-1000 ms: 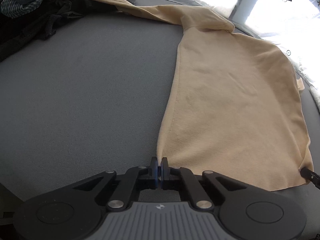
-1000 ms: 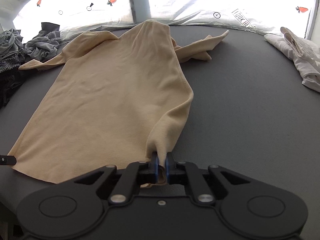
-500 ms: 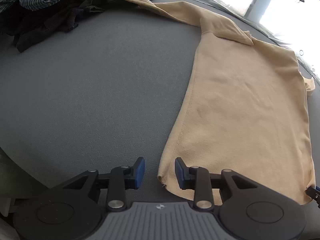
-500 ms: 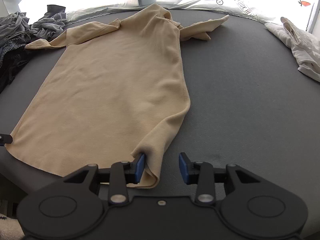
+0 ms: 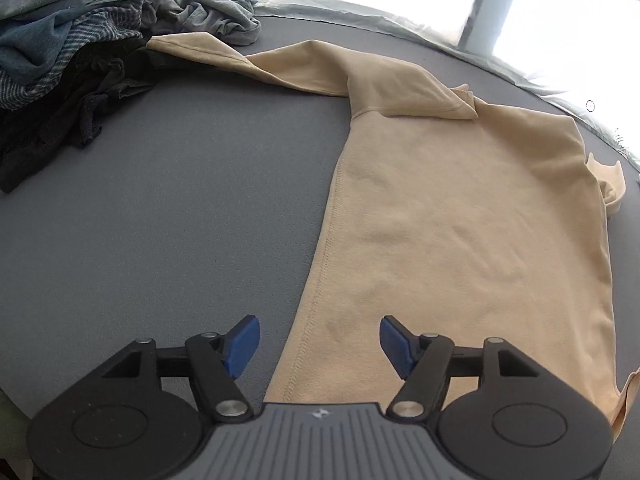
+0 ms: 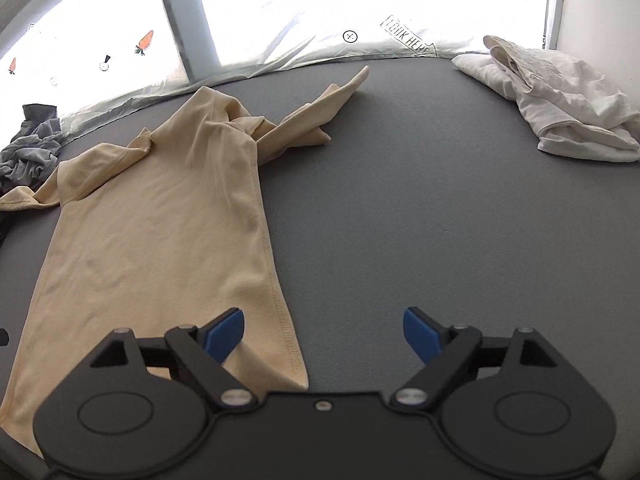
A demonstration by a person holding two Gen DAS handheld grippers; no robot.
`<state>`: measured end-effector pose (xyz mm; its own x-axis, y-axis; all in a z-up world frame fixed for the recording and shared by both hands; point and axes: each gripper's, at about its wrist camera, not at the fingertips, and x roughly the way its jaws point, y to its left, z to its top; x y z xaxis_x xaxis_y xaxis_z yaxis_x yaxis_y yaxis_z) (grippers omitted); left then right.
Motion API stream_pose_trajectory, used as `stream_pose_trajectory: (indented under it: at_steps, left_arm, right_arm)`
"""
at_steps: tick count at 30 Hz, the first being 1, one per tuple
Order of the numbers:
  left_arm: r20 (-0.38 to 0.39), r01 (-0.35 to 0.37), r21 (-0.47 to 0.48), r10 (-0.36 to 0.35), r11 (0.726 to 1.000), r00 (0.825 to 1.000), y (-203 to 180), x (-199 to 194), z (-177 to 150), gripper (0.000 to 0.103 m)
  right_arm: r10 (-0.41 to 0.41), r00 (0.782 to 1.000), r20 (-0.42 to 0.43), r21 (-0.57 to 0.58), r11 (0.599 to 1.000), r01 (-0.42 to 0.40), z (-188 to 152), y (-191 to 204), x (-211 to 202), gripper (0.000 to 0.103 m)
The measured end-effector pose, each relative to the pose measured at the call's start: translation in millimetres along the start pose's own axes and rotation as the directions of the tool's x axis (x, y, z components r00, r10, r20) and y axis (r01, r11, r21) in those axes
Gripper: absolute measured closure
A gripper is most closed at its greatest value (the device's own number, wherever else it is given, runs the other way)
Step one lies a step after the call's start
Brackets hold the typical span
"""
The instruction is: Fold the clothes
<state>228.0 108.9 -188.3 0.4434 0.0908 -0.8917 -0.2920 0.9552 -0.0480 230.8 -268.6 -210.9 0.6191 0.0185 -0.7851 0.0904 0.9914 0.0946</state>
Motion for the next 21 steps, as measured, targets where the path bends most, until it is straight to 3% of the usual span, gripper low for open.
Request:
stream_pose_trajectory:
  at_steps: [6, 11, 18, 21]
  left_arm:
    - [0.011, 0.014, 0.072, -0.015, 0.997, 1.0, -33, 20, 30, 0.028]
    - [-0.021, 0.017, 0.109, -0.015, 0.994, 1.0, -61, 53, 57, 0.028]
    - [-0.113, 0.012, 0.034, -0.008, 0.999, 0.994, -78, 97, 93, 0.025]
    - [-0.133, -0.012, 0.03, 0.016, 0.999, 0.991, -83, 108, 99, 0.017]
  right_arm:
    - [-0.003, 0.999, 0.049, 0.017, 1.0, 0.002, 39, -9, 18, 0.012]
    - [0.012, 0.997, 0.07, 0.023, 1.0, -0.014, 80, -16, 47, 0.013]
    - [0.046, 0.996, 0.079, 0.102, 0.993, -0.054, 142, -37, 99, 0.034]
    - [0.077, 0.993, 0.093, 0.151, 0.984, -0.091, 168, -46, 123, 0.04]
